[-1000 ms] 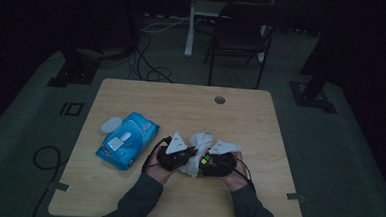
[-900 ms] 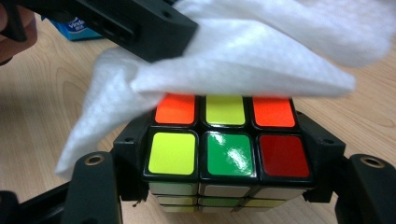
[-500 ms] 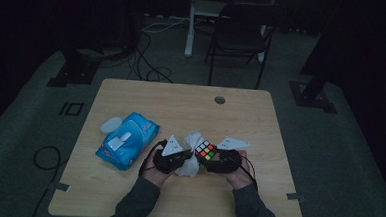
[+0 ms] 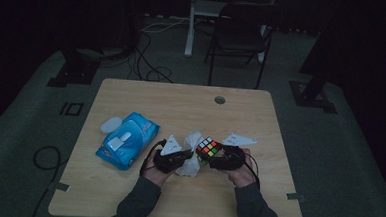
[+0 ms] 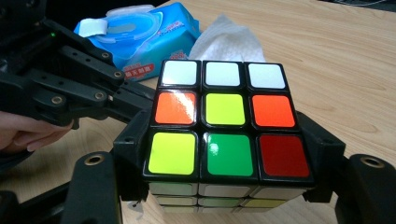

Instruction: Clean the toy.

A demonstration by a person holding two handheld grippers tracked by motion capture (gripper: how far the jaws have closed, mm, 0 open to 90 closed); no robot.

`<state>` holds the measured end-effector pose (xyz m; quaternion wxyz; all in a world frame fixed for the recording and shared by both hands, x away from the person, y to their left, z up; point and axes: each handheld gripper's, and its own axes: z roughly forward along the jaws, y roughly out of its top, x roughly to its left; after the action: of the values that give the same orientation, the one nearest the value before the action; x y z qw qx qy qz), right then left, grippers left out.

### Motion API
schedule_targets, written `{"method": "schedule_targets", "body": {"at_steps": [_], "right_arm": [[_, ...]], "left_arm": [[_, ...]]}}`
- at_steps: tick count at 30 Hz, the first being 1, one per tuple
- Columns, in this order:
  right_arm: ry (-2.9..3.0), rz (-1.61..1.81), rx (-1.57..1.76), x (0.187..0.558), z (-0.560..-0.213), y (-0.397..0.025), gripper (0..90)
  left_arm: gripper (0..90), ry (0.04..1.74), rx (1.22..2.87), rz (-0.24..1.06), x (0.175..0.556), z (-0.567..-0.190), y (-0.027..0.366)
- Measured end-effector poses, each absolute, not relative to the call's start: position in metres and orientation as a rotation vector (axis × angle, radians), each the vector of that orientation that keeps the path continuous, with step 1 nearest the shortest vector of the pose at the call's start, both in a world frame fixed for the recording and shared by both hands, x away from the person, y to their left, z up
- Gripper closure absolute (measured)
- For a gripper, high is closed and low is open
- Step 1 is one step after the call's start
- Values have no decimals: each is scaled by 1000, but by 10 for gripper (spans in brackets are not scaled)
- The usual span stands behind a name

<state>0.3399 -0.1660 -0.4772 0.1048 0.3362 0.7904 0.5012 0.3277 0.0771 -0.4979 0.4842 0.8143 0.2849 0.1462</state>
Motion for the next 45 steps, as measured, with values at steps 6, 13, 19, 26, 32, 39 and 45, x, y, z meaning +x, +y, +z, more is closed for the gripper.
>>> {"method": "schedule_targets", "body": {"at_steps": [6,13,19,26,32,39,45], "right_arm": [[2325,1493,1003,343,-476,-164,338],[2321,1532,1018,345,-475,-167,338],[2311,1567,1029,346,-473,-170,338],[2314,1616,1047,348,-472,-172,338],[2313,1640,1051,350,-470,-171,338],[2312,1687,1063,353,-468,-168,338],[2298,1713,1083,356,-467,-166,338]], "left_arm": [[885,674,1982,389,329,-498,79],[886,652,1982,421,328,-495,79],[885,650,1998,442,330,-495,77],[885,626,2016,457,328,-495,74],[885,591,2035,448,325,-496,66],[885,551,2044,443,322,-494,57],[884,522,2045,422,318,-494,50]]}}
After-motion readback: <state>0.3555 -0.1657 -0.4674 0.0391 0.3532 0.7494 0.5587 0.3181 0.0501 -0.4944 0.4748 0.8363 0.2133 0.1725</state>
